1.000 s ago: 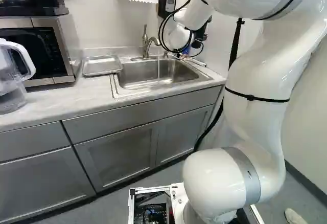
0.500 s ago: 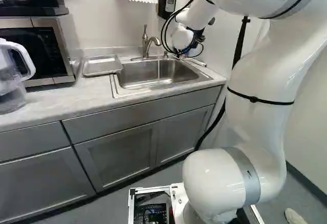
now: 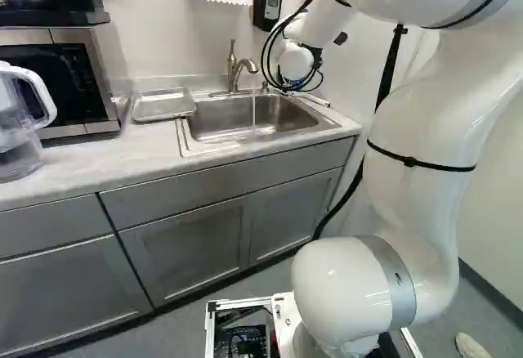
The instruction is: Rinse the cup and place it in the tray
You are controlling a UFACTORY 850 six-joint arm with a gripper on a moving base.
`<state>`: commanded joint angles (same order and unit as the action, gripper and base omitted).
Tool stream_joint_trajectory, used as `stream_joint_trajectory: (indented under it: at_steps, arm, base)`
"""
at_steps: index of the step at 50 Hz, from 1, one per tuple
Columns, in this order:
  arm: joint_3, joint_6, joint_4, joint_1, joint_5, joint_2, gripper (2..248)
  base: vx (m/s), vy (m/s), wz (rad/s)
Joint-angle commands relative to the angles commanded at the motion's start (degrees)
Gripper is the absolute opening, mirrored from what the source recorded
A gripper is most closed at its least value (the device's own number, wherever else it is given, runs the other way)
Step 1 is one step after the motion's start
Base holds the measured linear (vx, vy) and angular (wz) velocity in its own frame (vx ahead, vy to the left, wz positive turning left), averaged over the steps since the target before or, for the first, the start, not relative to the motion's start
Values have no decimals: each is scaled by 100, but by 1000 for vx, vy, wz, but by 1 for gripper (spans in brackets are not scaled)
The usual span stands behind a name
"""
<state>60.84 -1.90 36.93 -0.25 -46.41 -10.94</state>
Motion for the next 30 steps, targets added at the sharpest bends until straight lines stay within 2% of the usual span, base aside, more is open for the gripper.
stream_joint_trajectory:
  at_steps: [18, 30]
  arm:
    - [33, 1084, -821, -160, 73, -30, 125]
    - [59, 1084, -1417, -234, 227, -54, 125]
  base:
    - [0, 0, 0]
    - [0, 0, 0]
